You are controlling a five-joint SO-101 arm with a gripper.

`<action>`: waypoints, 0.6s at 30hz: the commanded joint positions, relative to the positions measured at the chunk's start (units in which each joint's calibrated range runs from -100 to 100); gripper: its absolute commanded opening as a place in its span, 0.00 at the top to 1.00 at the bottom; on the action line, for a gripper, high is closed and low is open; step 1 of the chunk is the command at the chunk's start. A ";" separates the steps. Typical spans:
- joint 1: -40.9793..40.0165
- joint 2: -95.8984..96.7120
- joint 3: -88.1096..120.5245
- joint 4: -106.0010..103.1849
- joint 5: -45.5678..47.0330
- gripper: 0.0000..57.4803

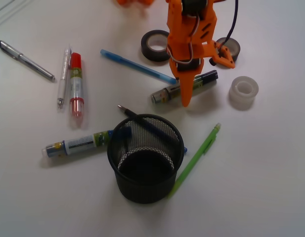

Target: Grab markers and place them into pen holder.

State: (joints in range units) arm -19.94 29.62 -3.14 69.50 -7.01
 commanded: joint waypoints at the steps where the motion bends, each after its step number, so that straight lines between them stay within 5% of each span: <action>1: -0.13 1.03 -2.38 0.14 -0.39 0.62; 8: 0.02 4.00 -2.38 -0.30 -0.73 0.98; 18: -0.36 3.23 -3.56 0.14 -0.44 0.99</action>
State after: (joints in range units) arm -19.79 33.01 -5.66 69.68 -7.64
